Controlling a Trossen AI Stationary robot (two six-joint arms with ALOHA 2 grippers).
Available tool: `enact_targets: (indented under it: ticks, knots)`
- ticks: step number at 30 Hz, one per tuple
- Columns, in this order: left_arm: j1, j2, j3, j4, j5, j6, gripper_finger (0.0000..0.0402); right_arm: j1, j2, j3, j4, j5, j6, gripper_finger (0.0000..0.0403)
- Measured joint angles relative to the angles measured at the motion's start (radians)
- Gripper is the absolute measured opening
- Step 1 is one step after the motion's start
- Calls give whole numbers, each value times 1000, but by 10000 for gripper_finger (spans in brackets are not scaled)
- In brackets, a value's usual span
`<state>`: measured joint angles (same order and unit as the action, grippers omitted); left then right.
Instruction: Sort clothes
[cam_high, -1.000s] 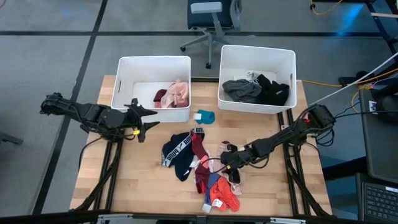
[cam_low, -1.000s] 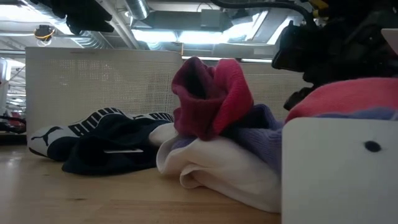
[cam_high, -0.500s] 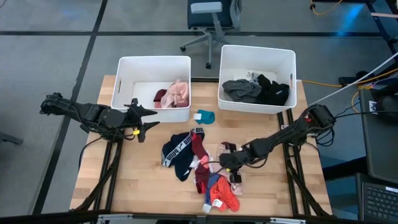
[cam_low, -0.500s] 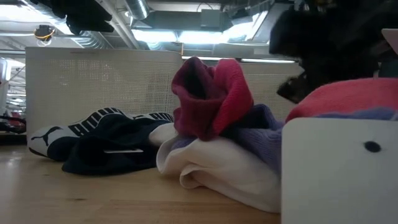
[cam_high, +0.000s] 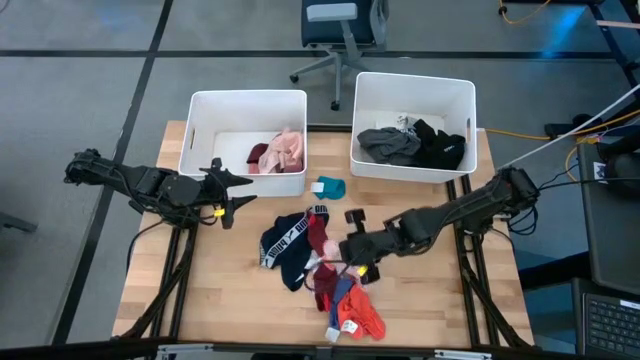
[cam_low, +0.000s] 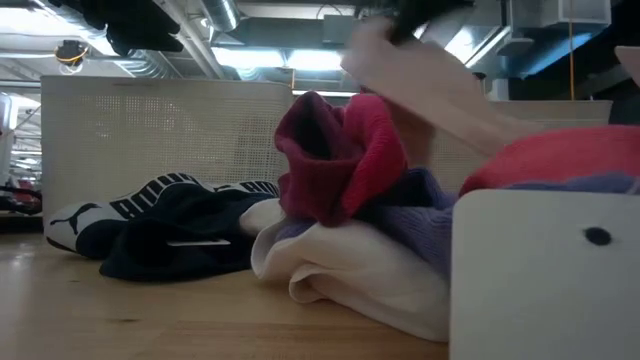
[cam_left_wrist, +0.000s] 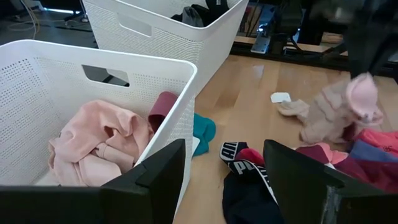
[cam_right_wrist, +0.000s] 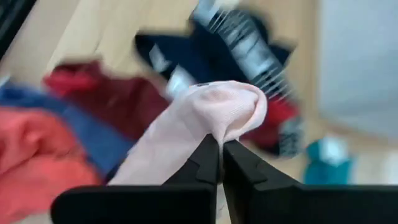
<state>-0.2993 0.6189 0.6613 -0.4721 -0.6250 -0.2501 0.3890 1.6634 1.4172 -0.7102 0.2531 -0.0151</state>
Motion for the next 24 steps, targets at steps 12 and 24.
enact_targets:
  ticks: [12, 24]
  knots:
    - [0, 0, 0, 0, 0, 7, 208, -215, 0, 165, 240, 28, -312, 17]
    - [0, 0, 0, -13, 0, 8, 208, -436, 0, 174, 614, -65, -464, 18]
